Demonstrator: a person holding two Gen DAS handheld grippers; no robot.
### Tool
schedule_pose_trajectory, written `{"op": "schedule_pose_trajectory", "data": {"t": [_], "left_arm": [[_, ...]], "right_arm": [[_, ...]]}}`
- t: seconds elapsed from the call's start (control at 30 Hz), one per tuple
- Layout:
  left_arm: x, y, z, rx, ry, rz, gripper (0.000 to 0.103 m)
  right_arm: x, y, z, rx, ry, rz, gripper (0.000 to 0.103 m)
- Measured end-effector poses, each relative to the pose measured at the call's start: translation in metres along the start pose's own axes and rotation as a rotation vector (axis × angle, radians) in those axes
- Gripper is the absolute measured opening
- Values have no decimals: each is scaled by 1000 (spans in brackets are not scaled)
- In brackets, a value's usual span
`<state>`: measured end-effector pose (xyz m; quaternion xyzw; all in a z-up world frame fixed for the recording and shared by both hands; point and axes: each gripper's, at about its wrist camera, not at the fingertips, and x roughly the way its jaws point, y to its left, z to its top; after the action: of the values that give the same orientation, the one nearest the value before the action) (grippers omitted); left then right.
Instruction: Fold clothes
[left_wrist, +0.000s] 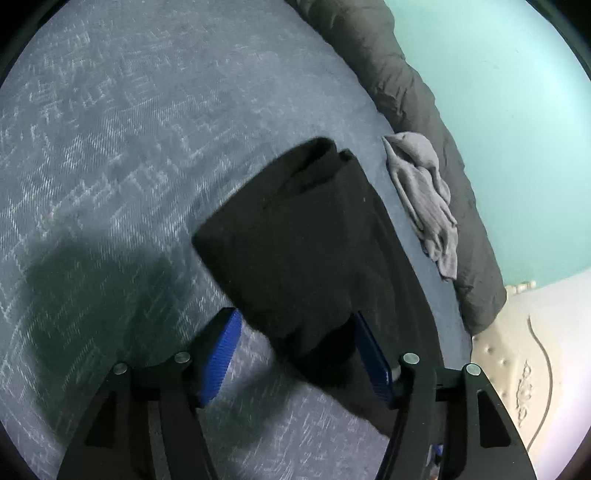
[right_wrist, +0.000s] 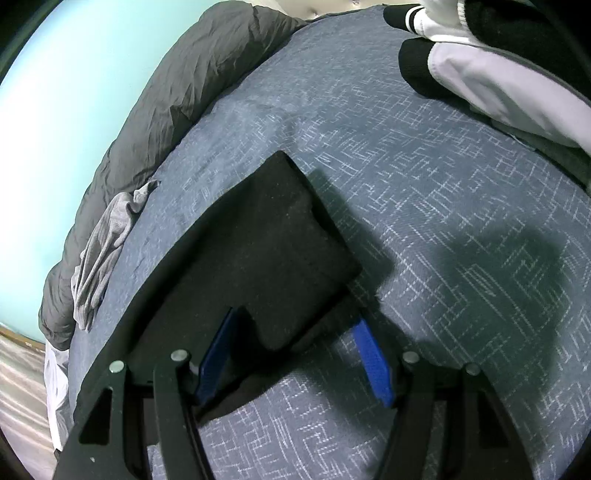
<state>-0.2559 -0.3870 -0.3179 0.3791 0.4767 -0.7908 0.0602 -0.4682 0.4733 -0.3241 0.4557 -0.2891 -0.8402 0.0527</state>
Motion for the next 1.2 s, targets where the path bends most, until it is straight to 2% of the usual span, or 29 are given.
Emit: {"op": "schedule_pose_trajectory", "data": {"t": [0.3, 0.4, 0.53, 0.6, 0.63, 0.67, 0.7, 0.73, 0.77, 0.83, 0.97, 1.2], "left_arm": [[10, -2, 19, -18, -44, -21, 67], [8, -1, 20, -24, -104, -39, 67], [15, -1, 22, -8, -131, -40, 67], [18, -3, 26, -7, -140, -42, 66], [20, -4, 28, -8, -143, -39, 59], [21, -5, 30, -9, -143, -34, 47], [22, -6, 32, -8, -144, -31, 40], [22, -8, 33, 1, -146, -35, 27], [19, -10, 34, 14, -150, -33, 24], [14, -18, 35, 43, -158, -34, 21], [-2, -33, 43, 67, -172, -56, 18], [-32, -55, 49, 89, -177, -76, 16]], "right_arm": [[-1, 1, 0, -5, -4, -2, 66], [0, 1, -1, 2, -9, -2, 66], [1, 3, 0, -8, -16, -4, 66], [1, 5, -1, -17, -23, -9, 61], [1, 6, -1, -21, -25, -9, 54], [2, 7, -2, -23, -21, -6, 49], [2, 7, -2, -25, -18, -3, 34], [2, 9, -3, -31, -17, 1, 24], [1, 13, -3, -49, -19, 5, 16], [-2, 24, -4, -89, -28, -5, 14], [-18, 34, 3, -78, -64, 26, 13], [-56, 60, 15, -88, -109, 71, 12]]}}
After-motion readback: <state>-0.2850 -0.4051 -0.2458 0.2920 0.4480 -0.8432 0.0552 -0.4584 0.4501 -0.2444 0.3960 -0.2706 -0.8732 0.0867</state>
